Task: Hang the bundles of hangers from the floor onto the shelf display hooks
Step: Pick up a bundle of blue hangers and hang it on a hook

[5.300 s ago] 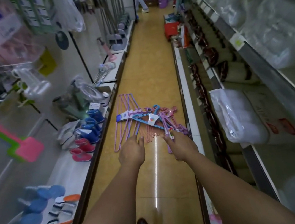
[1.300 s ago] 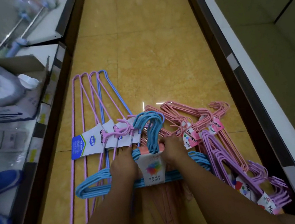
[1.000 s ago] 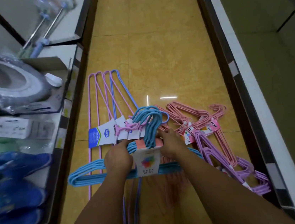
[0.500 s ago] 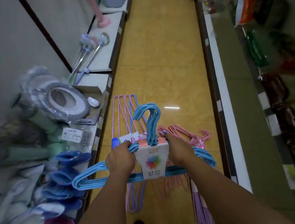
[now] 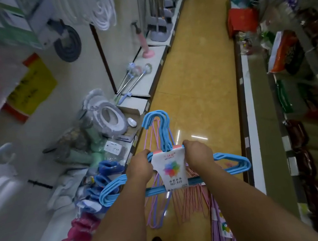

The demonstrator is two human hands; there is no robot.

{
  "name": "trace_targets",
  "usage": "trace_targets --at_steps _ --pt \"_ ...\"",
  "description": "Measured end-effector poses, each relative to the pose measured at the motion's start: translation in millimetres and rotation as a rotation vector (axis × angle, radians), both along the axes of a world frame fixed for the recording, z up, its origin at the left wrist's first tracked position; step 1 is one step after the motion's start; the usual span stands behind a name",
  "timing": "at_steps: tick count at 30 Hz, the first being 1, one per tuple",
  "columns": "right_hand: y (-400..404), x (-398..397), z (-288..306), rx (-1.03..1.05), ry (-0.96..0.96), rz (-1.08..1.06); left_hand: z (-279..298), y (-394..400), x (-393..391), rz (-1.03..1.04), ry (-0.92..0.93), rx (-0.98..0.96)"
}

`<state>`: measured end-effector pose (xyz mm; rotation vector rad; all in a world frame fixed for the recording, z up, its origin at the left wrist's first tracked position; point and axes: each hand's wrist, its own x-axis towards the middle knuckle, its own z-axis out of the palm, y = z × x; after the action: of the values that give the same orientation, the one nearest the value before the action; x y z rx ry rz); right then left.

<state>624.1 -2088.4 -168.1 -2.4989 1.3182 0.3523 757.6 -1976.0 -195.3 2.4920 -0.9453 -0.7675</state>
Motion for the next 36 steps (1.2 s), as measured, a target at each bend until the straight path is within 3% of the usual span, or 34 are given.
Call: trace_targets --at_steps 10,21,29,36 --pt "50.6 12.6 32.2 0.105 -0.057 0.27 26.4 77.1 -20.1 0.363 -0.143 0.032" --pt "144.4 -7.9 49.8 0.666 -0.057 0.476 39.5 209.4 -109.6 0.747 -0.211 0.145" --pt "235.7 -11.2 56.2 0.563 -0.015 0.789 52.7 300.2 -154.2 0.951 -0.173 0.128" --pt "340.0 -13.3 50.9 0.497 -0.027 0.908 62.8 396.6 -188.2 1.115 -0.045 0.008"
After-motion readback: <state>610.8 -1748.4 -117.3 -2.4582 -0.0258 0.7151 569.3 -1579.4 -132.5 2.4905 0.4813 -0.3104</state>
